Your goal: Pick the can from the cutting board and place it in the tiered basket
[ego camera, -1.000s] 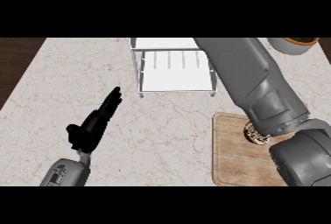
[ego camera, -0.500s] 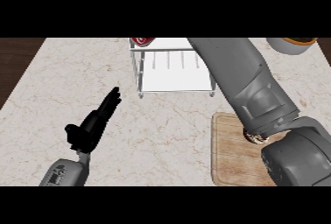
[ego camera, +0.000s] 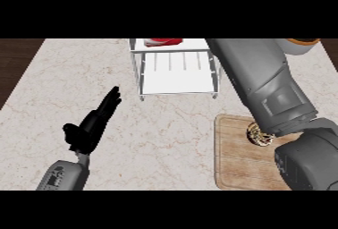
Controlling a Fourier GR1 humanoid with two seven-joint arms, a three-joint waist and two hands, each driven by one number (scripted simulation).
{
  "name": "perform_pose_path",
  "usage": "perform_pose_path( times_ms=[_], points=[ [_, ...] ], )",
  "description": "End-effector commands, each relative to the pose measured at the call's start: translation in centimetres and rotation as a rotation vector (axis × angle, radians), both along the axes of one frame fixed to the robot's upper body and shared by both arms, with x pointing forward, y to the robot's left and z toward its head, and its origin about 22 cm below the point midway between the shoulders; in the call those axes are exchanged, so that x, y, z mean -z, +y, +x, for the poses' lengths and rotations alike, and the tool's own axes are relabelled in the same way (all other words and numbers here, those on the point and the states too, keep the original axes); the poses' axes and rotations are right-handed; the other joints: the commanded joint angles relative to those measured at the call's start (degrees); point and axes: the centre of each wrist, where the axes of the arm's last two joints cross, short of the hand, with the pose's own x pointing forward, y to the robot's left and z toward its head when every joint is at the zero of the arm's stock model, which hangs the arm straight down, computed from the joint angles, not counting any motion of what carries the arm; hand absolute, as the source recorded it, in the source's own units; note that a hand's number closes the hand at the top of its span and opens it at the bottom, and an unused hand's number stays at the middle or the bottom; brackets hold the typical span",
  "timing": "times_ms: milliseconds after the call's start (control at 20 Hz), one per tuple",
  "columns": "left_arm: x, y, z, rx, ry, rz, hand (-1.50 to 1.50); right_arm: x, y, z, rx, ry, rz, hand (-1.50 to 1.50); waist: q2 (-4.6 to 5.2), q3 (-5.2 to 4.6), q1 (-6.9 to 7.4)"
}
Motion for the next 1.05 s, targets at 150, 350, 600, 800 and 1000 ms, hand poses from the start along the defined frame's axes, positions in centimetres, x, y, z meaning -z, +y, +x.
perform_pose_path(
  times_ms=[150, 350, 600, 800, 1000],
  points=[
    [0.0, 1.1, -0.2, -0.016, -0.011, 0.001, 0.0, -2.9, -7.3, 1.1, 0.382, -0.225, -0.017, -1.5, 0.03, 0.0, -0.36],
    [0.9, -0.7, -0.3, -0.033, -0.014, 0.001, 0.0, -4.3, -10.7, 1.1, 0.5, -0.296, 0.047, -1.5, -0.33, 0.04, -1.38],
    [0.7, 1.8, 0.2, -0.047, -0.002, -0.004, 0.0, -2.6, -20.7, 0.4, 0.524, -0.356, 0.181, -1.5, -0.4, 0.11, -2.28],
    [1.4, 0.8, -1.6, -0.029, 0.009, 0.002, 0.0, -0.9, -25.6, -0.7, 0.55, -0.376, 0.22, -1.5, -0.68, 0.11, -1.85],
    [1.4, 0.3, -0.9, -0.049, 0.011, 0.005, 0.0, 0.6, -33.3, -3.5, 0.507, -0.345, 0.172, -1.5, -0.77, 0.13, -2.54]
  ],
)
